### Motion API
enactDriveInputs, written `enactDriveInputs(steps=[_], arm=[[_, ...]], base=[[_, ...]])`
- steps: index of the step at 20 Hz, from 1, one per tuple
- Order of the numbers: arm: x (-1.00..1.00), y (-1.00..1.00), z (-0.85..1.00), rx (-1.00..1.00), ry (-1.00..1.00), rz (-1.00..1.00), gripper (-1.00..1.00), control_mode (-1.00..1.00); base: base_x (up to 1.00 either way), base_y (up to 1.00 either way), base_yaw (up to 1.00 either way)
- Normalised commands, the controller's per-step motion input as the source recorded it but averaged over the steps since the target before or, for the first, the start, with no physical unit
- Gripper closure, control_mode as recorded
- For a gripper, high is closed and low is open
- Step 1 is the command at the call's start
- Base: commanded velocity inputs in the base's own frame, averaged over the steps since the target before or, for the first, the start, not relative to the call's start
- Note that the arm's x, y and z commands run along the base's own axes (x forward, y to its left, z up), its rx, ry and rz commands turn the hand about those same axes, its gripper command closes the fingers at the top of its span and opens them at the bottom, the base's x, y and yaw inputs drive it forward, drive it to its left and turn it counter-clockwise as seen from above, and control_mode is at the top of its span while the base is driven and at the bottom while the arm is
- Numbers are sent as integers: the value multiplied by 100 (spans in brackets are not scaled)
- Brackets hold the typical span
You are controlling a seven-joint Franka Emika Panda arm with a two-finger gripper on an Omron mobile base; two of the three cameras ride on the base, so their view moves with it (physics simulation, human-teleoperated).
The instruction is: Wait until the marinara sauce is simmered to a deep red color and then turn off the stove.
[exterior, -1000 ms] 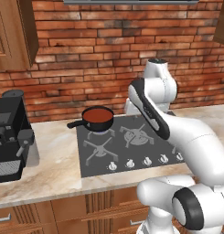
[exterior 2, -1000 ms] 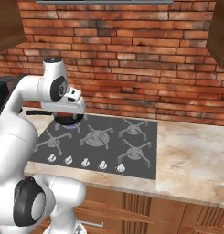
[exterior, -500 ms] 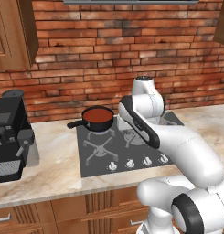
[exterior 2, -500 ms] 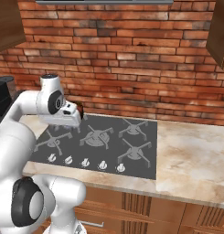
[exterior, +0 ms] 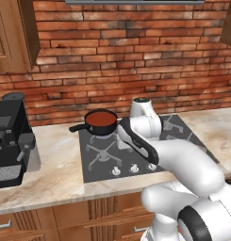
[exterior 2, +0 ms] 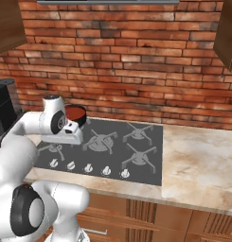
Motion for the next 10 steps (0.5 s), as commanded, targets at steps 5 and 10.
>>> enactDriveInputs(steps=[5,10], arm=[[0,0,-60,0,3,0,-100,-100],[10,0,-50,0,0,0,-100,-100]], base=[[0,0,0],[0,0,0]])
